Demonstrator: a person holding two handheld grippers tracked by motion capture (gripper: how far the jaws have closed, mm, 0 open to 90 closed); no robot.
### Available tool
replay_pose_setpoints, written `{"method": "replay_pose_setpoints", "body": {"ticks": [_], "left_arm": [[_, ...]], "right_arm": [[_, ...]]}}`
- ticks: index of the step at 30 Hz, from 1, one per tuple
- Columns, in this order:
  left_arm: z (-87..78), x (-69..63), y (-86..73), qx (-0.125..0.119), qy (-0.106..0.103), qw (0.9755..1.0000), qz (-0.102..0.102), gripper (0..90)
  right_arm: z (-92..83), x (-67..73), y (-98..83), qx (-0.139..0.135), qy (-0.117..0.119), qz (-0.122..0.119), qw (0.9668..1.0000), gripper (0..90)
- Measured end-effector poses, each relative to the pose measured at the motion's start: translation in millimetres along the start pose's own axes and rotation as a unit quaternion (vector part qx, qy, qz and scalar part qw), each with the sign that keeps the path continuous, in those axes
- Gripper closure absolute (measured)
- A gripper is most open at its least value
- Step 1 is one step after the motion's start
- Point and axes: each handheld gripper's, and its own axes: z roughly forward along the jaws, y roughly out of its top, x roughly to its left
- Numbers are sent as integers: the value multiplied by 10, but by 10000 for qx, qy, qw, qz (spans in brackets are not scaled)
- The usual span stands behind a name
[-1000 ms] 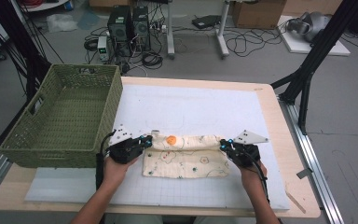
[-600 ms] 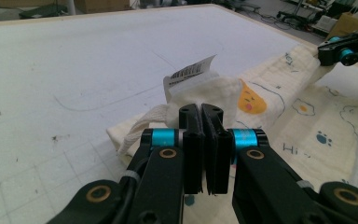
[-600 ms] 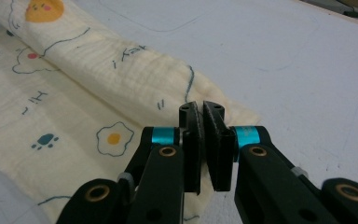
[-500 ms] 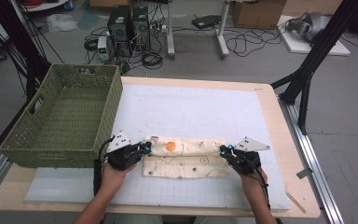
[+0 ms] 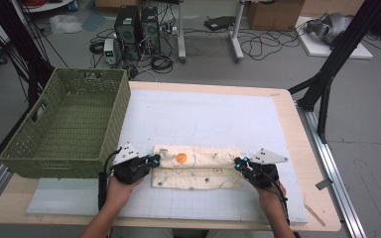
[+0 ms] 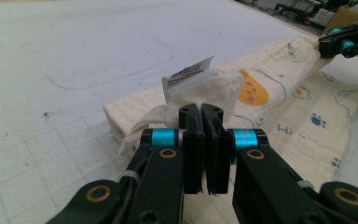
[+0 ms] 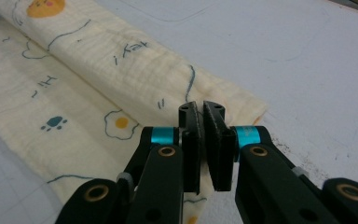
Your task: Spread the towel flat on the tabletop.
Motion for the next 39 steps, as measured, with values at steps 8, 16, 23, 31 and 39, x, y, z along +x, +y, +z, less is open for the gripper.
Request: {"method": "replay_pose_setpoints", "body": {"ticks": [8, 16, 23, 31, 39], "left_arm": [[-64, 68, -21, 49, 63, 9991, -422, 628], [-82, 123, -29, 29, 158, 9987, -487, 609], [-75, 138, -25, -29, 182, 9988, -464, 603], [21, 94, -5, 313, 336, 9978, -479, 572], [32, 83, -23, 450, 395, 9974, -393, 577]], "right_arm": [[-61, 21, -59, 66, 160, -25, 9998, 801], [-143, -15, -110, 55, 204, 133, 9997, 745], [-385, -176, -106, -360, -163, 475, 9981, 664], [-241, -118, -154, -62, 221, 602, 9979, 657], [-36, 72, -188, 703, 518, 142, 9961, 884]]}}
